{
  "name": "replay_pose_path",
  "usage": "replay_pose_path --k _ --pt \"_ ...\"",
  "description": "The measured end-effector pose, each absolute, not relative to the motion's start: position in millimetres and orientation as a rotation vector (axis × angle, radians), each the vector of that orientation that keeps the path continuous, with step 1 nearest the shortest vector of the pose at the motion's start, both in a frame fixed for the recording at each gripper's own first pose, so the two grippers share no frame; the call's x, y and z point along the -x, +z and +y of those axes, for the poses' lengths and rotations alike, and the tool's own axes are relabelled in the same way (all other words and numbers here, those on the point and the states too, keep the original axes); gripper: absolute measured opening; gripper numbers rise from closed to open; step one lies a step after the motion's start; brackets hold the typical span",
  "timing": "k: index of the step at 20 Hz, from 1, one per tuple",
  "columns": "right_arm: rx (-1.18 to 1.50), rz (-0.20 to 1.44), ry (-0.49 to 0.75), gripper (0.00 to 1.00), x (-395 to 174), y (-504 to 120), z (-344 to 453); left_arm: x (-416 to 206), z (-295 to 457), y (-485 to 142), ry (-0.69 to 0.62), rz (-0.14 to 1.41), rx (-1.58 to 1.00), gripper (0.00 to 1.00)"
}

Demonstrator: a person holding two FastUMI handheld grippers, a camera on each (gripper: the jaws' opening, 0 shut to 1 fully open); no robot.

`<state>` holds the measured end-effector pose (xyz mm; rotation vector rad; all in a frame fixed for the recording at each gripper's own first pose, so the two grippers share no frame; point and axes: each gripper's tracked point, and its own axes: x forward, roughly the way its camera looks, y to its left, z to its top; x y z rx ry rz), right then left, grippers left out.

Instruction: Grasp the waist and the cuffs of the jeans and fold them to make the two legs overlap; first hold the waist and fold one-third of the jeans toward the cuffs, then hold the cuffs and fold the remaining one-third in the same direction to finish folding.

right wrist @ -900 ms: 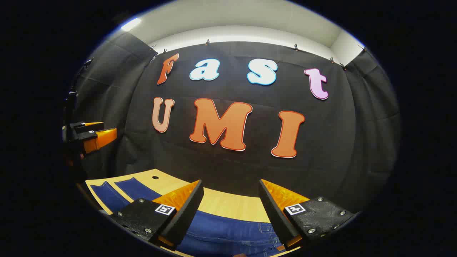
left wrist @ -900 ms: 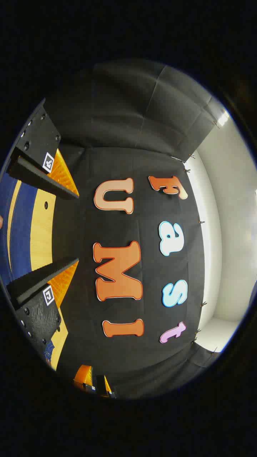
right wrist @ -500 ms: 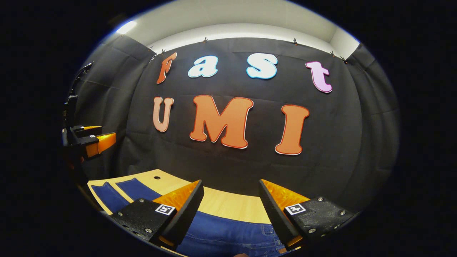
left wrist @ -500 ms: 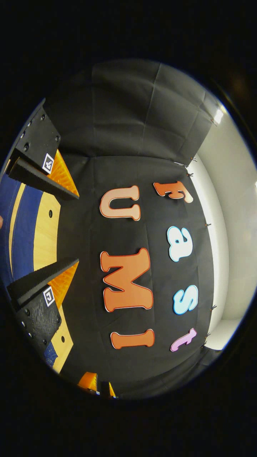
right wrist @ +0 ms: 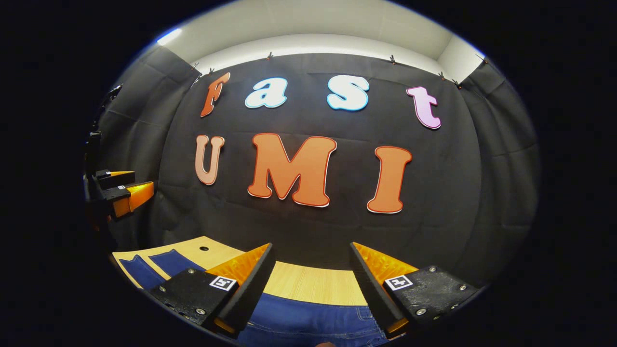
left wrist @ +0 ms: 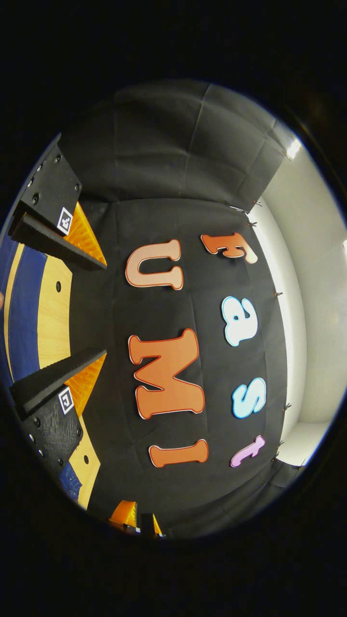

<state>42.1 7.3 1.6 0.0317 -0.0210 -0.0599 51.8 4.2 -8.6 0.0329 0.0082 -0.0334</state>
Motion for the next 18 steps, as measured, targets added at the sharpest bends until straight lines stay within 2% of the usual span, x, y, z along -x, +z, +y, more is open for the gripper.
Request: replay_pose_path --k 5,10,13,16,18 --pt "-0.034 -0.004 -0.082 0.96 -42 3 21 -60 13 -17 -0.062 0.018 -0.009 0.98" --pt "-0.014 0.012 -0.134 0.96 -42 2 8 -69 42 -23 -0.032 0.032 -0.025 1.0" --pt "-0.011 0.028 -0.142 0.96 -44 -4 10 -73 31 -26 -0.067 0.03 -0.022 0.98" --pt "-0.012 0.061 -0.152 0.96 -46 -18 7 -74 40 -55 -0.089 0.111 0.009 0.98" --pt "-0.057 0.123 -0.154 0.96 -45 -40 6 -74 59 -81 -0.055 0.187 0.036 1.0"
